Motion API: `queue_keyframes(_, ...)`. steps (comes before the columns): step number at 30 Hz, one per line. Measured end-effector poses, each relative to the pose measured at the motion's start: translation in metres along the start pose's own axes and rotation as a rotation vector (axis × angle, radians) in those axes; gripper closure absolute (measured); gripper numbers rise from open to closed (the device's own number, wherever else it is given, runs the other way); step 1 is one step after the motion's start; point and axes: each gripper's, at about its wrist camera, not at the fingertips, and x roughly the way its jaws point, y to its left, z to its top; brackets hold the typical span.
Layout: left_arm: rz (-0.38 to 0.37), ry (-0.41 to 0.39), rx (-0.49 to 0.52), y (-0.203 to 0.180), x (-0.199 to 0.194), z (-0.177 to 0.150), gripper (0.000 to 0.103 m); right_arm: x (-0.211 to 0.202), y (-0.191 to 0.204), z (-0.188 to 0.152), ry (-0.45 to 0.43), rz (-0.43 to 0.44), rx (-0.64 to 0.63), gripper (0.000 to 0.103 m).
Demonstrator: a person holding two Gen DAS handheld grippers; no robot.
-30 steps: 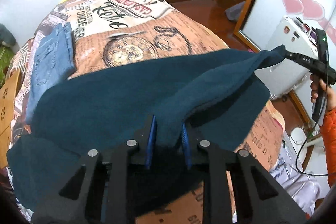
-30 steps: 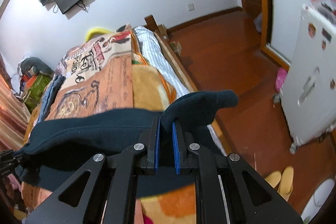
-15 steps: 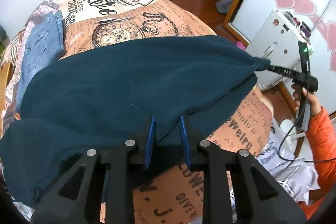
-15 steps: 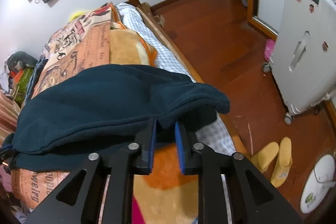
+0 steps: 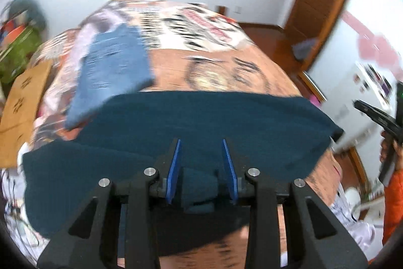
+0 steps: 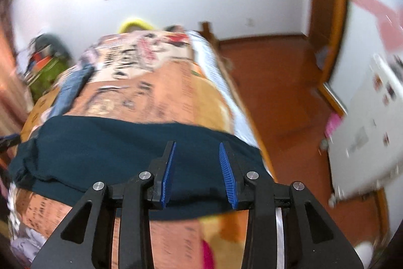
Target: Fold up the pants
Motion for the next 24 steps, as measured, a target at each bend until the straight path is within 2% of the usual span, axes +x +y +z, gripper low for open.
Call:
queue_keyframes(6, 0.175, -0.055, -0.119, 0.095, -0.023, -0.001, 0.053, 0.025, 0.093, 0.043, -0.042, 0.146, -0.183, 0.071)
queue_keyframes(11, 0.278, -0.068, -0.207, 0.179, -0.039, -0.009, 0.048, 0.055, 0.178, 0.065, -0.048, 0.262, -0.308, 0.071)
queue_keyframes(14, 0.320, -0.062, -0.248, 0.223, -0.042, -0.018, 0.047, 0.076, 0.225, 0.072, -0.025, 0.321, -0.366, 0.071)
queue_keyframes(18, 0.331, -0.031, -0.319, 0.276, -0.035, -0.034, 0.047, 0.106, 0.284, 0.078, 0.033, 0.395, -0.435, 0.071)
queue_keyframes(22, 0.368, 0.028, -0.362, 0.318, -0.014, -0.051, 0.047, 0.137, 0.332, 0.076, 0.093, 0.450, -0.484, 0.071)
queue_keyframes(24, 0.359, 0.058, -0.394, 0.337, 0.001, -0.060, 0.047, 0.155, 0.353, 0.071, 0.132, 0.473, -0.505, 0.071)
